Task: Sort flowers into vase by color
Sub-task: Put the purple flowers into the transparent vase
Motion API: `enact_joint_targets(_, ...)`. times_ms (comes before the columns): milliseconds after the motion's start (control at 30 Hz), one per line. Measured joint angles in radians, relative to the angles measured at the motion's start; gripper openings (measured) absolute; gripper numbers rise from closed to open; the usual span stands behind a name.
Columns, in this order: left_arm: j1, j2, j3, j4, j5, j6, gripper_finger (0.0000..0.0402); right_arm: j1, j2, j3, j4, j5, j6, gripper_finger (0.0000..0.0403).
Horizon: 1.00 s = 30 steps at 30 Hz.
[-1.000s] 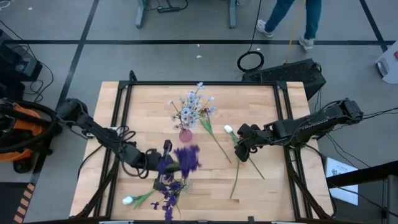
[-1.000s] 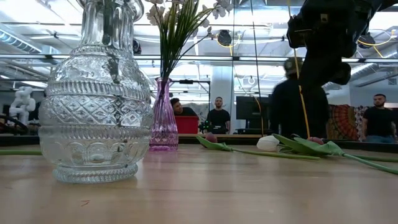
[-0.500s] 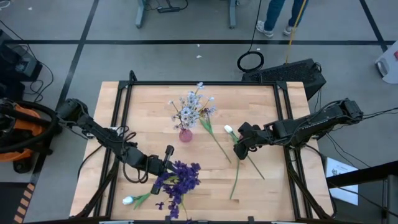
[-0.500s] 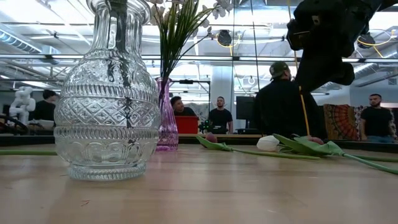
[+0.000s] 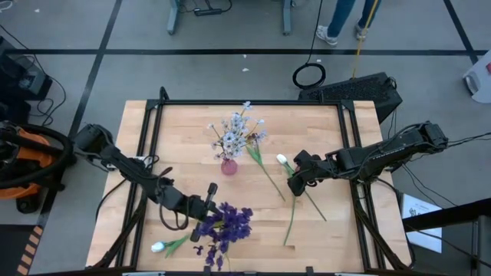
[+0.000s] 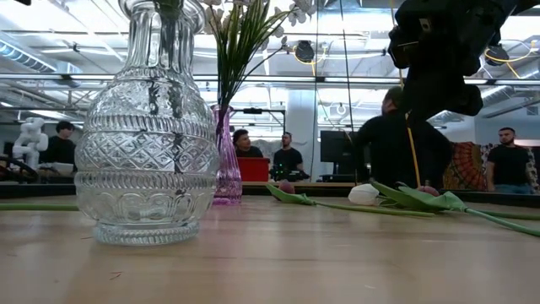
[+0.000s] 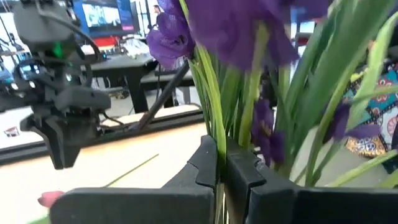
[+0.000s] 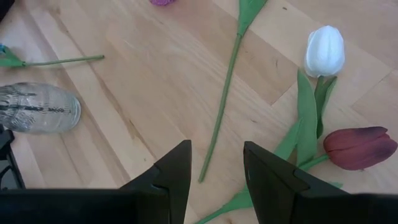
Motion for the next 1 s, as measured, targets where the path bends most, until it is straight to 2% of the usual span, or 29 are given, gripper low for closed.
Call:
enact_joint_targets(267,0.000,0.028,0.000,0.005,0.000,-0.114,0.0013,0.000,0.000,0.000,0.000,0.000,-0.002,0.0136)
enact_joint_targets(467,0.000,0.028,0.000,0.006,-0.002,-0.144,0.0013,0.000,0.000,0.000,0.000,0.000,-0.004,0.0136)
enact_joint_targets(633,0.002,0.028,0.000,0.002,-0.099,-0.307,0.0013,0.000,0.000,0.000,0.000,0.000,-0.001,0.0136)
enact_joint_targets(700,0.003,0.028,0.000,-0.003,-0.118,-0.314,0.0016,0.000,0.000,0.000,0.000,0.000,0.001,0.0136)
enact_joint_targets(800,0.001,0.028,0.000,-0.020,-0.117,-0.307,0.0033,0.000,0.000,0.000,0.000,-0.001,0.003,0.0136)
enact_joint_targets(1000,0.002,0.028,0.000,-0.021,-0.117,-0.308,0.0099,0.000,0.000,0.000,0.000,-0.001,0.028,0.0136)
